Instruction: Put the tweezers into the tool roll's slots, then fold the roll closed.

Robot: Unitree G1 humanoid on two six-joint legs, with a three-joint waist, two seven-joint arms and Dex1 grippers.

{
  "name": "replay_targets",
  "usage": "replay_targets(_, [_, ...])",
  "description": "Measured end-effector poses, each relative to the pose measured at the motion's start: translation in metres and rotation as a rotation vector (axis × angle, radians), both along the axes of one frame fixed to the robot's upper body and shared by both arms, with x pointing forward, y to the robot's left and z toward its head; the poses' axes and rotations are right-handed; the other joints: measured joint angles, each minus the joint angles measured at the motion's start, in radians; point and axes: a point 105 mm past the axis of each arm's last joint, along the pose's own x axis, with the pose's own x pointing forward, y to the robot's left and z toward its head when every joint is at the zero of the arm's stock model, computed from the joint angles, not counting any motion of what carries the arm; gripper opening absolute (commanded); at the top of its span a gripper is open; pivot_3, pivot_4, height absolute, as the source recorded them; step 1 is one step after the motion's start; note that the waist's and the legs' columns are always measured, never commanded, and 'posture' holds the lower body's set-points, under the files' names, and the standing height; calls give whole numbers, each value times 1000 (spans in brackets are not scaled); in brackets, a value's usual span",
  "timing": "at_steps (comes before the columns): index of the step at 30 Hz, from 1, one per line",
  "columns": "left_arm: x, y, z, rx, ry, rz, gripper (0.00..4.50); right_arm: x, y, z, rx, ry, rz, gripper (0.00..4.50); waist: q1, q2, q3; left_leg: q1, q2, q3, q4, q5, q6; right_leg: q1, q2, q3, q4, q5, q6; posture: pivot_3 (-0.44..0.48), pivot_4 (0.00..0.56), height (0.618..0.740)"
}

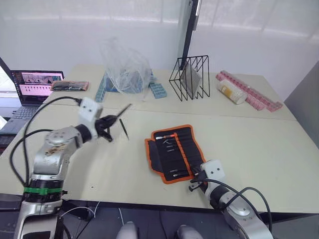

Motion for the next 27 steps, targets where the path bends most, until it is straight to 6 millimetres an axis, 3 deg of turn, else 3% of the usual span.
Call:
replay_targets(3, [-6,-51,4,-9,52,-185,9,1,1,1,-3,-2,2,0,0,-1,1,-1,0,0,1,0,0,0,0,0,-1,0,0,0,150,708])
replay_targets(8, [-17,-92,-15,98,162,-351,9,3,5,3,-7,-11,21,0,-13,4,4,0,0,0,0,0,0,-1,3,3,0,0,0,0,150,708])
replay_targets(14, [-37,-95,-51,270,349,-447,9,4,5,3,-9,-15,14,0,-12,6,5,-1,0,-1,0,0,0,-1,3,3,-1,0,0,0,150,708])
replay_targets(21, [-34,-100,-44,377,337,-487,9,4,6,4,-9,-16,-15,0,-2,6,6,-2,0,-1,1,0,0,-1,3,3,-1,0,0,0,150,708])
replay_targets(27, [-30,-105,-58,430,381,-495,9,3,7,4,-3,-18,-33,0,-3,6,6,-2,0,-1,1,0,0,-2,3,3,-1,0,0,0,150,708])
